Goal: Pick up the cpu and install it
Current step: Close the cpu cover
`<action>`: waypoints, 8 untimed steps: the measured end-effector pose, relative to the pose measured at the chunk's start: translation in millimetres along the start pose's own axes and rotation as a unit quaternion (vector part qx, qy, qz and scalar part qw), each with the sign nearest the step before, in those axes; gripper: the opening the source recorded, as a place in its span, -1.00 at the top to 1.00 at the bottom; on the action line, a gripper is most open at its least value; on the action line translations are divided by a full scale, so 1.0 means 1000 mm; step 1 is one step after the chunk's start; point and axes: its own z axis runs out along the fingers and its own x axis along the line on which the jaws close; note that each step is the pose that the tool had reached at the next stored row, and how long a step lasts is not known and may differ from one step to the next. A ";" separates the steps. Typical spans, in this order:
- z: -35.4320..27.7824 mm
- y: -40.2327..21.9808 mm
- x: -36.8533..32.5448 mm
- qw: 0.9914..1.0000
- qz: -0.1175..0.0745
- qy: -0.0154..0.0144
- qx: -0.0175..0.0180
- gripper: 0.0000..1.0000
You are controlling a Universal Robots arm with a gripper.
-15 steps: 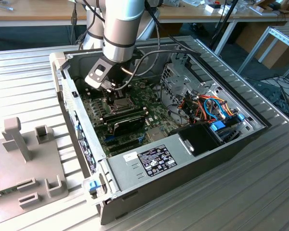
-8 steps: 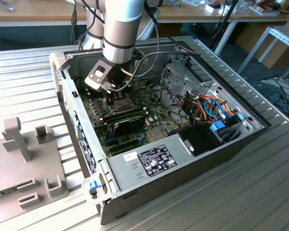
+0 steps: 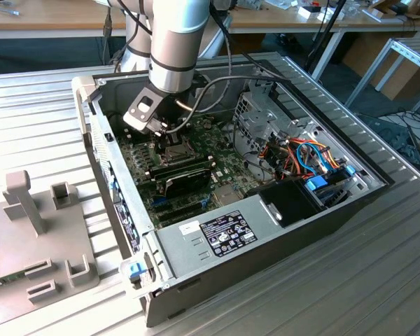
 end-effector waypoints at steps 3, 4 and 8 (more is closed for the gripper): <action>0.0002 0.0000 0.0000 1.000 0.000 0.000 0.000 0.79; 0.0004 0.0000 0.0000 1.000 0.000 0.000 0.000 0.79; 0.0009 0.0000 0.0000 1.000 0.000 0.000 0.000 0.79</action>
